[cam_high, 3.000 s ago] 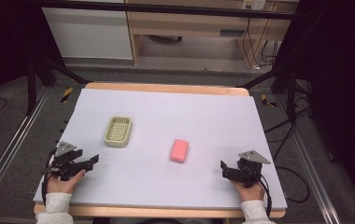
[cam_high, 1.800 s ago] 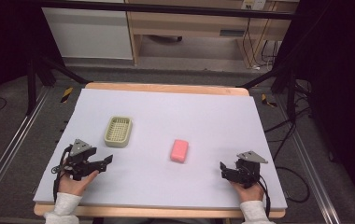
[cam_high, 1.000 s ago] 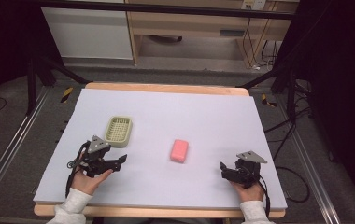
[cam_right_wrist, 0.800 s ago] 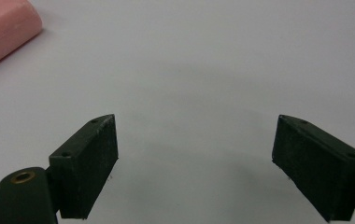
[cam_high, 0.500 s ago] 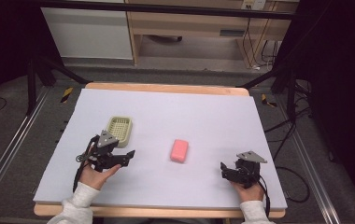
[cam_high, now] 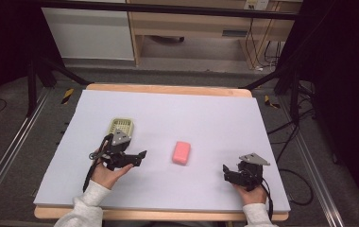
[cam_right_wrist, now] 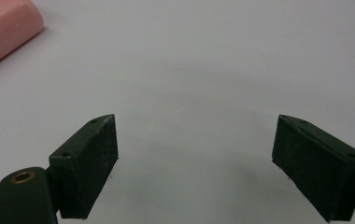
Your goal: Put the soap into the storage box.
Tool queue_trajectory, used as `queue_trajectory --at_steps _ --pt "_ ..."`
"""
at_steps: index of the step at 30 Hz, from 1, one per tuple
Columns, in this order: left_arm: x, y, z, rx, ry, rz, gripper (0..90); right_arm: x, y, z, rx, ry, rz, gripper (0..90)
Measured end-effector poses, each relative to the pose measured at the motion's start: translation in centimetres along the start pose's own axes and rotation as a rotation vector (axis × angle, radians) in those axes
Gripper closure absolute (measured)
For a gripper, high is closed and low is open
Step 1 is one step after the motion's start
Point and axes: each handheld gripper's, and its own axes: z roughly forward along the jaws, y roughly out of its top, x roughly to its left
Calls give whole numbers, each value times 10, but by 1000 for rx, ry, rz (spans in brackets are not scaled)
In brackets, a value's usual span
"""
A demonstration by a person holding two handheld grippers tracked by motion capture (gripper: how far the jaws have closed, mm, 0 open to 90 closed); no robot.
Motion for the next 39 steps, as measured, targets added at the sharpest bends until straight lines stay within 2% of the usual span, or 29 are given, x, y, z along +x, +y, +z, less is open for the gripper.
queue_trajectory --at_steps 13,16,39 --pt "-17 19 14 7 -38 10 248 1 0 0 -1 1 2 147" --pt "-20 23 16 10 -32 20 248 1 0 0 2 6 4 147" --pt "-46 41 35 26 -88 38 249 1 0 1 4 12 -7 147"
